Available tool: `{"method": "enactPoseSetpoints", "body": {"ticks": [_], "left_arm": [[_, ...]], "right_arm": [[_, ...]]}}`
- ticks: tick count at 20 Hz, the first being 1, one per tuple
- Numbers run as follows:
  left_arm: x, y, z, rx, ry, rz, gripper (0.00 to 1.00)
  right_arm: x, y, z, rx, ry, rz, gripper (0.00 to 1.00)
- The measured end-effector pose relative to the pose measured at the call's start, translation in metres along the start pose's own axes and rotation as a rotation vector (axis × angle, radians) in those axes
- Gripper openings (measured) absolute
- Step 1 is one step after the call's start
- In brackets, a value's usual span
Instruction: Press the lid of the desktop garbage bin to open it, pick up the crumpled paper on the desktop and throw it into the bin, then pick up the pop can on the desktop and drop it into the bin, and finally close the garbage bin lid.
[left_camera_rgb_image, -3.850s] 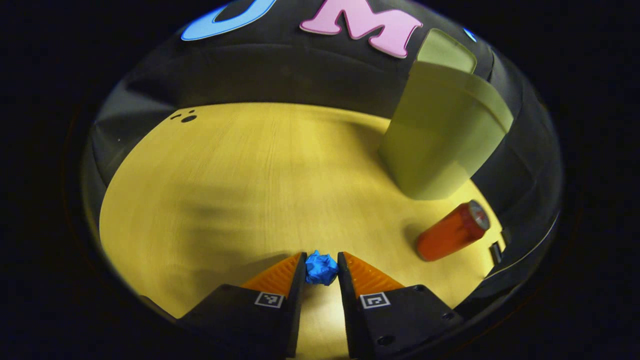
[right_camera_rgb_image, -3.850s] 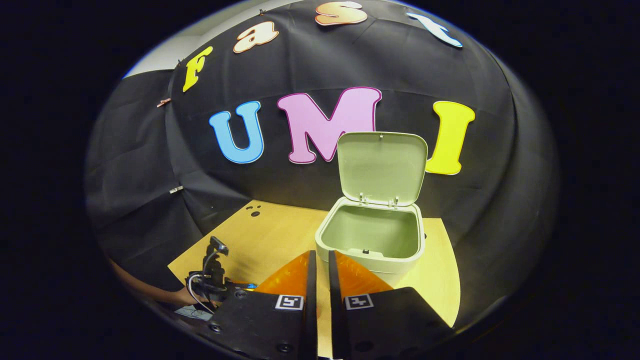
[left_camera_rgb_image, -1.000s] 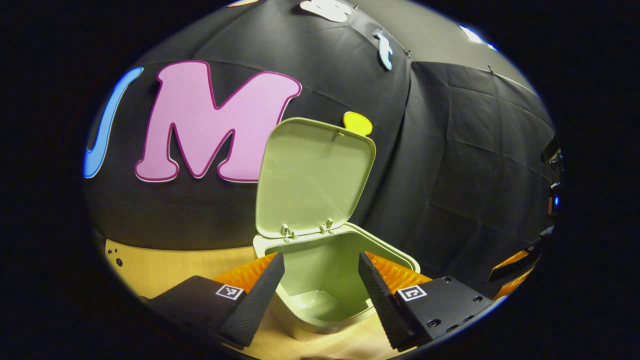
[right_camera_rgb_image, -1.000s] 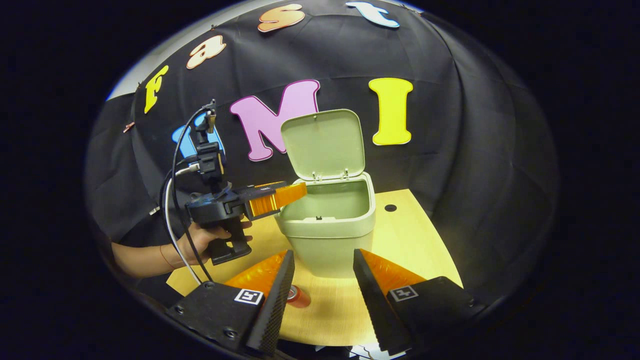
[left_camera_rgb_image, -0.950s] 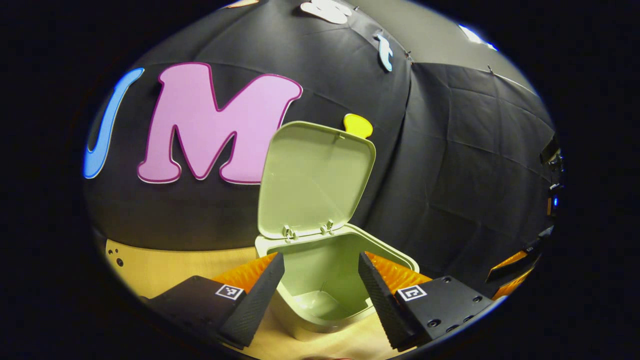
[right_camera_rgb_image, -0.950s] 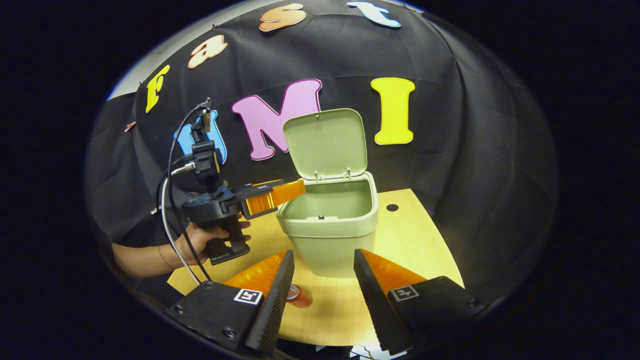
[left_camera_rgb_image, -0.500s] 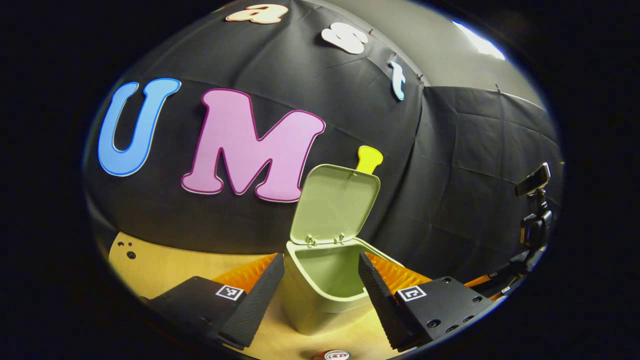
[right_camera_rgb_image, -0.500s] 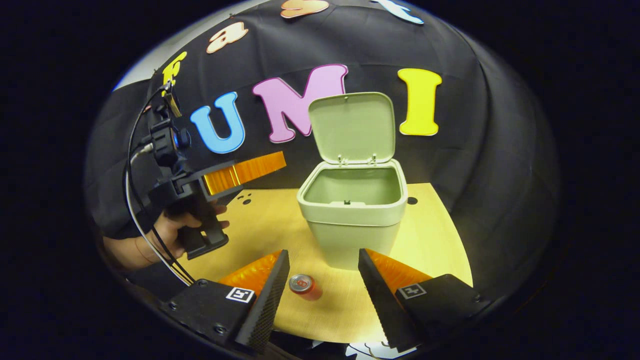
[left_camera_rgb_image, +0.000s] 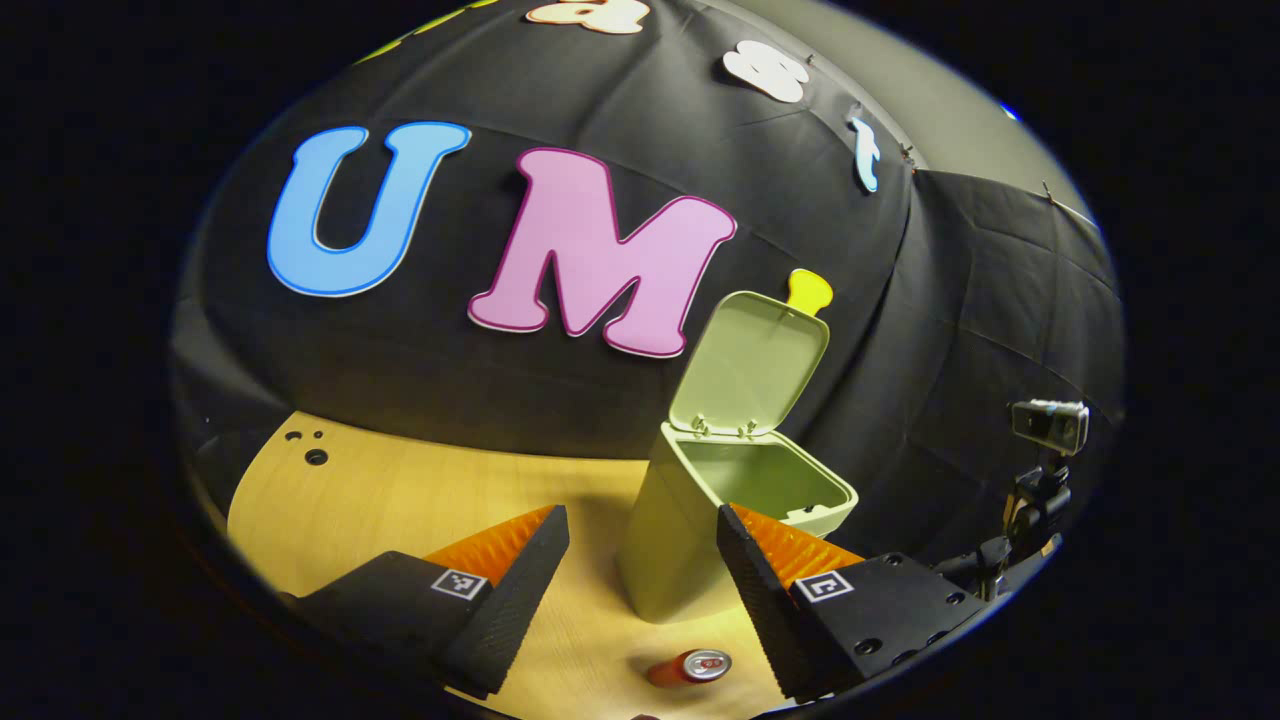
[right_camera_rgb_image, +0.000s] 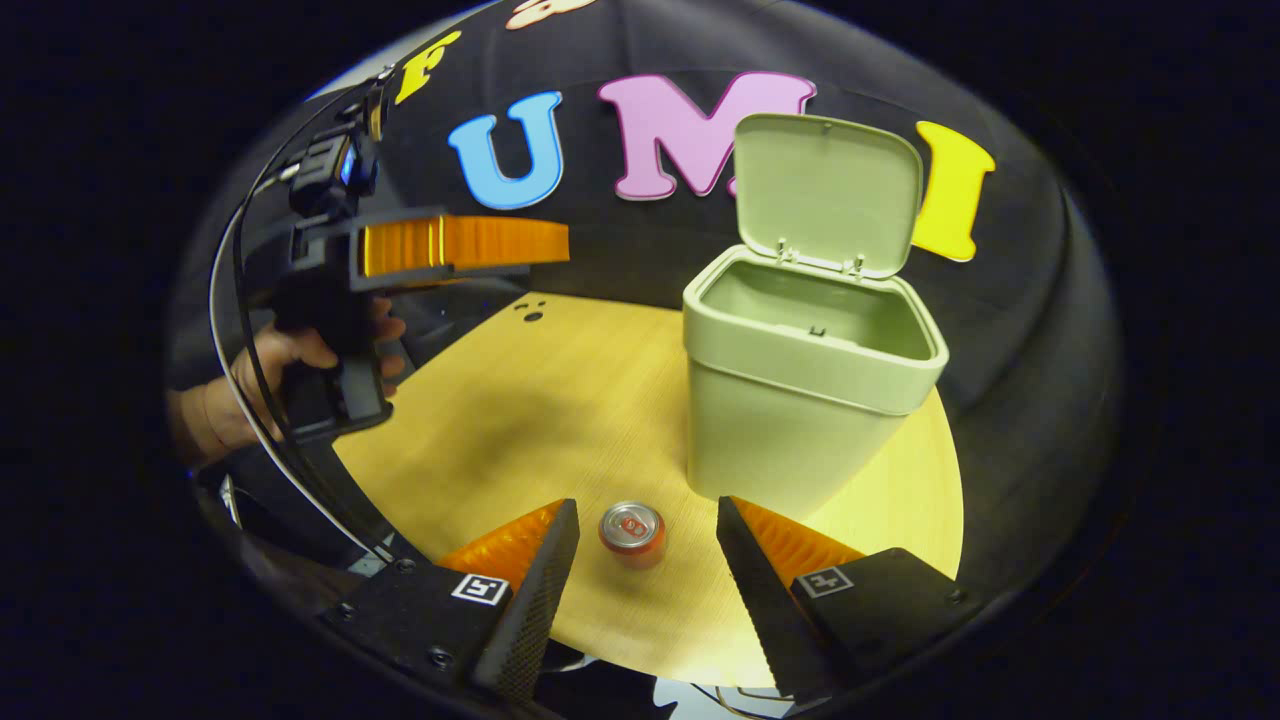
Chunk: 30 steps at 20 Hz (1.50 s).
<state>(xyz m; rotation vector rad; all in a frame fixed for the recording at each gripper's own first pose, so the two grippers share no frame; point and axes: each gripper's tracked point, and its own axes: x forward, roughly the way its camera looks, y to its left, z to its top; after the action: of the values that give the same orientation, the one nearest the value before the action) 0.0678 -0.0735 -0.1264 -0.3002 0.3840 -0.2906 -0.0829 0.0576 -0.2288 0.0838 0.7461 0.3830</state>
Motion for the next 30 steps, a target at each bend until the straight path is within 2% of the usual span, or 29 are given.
{"method": "enactPoseSetpoints", "body": {"ticks": [9,16,30], "left_arm": [[-0.045,0.048,-0.021,0.006,0.023,0.121,0.96],[-0.065,0.07,-0.036,-0.001,0.048,0.182,0.96],[-0.07,0.087,-0.048,-0.01,0.081,0.205,0.96]], "right_arm": [[0.063,0.006,-0.054,-0.061,0.146,0.034,0.88],[0.095,0.009,-0.074,-0.098,0.215,0.047,0.88],[0.118,0.006,-0.087,-0.09,0.269,0.043,0.86]]}}
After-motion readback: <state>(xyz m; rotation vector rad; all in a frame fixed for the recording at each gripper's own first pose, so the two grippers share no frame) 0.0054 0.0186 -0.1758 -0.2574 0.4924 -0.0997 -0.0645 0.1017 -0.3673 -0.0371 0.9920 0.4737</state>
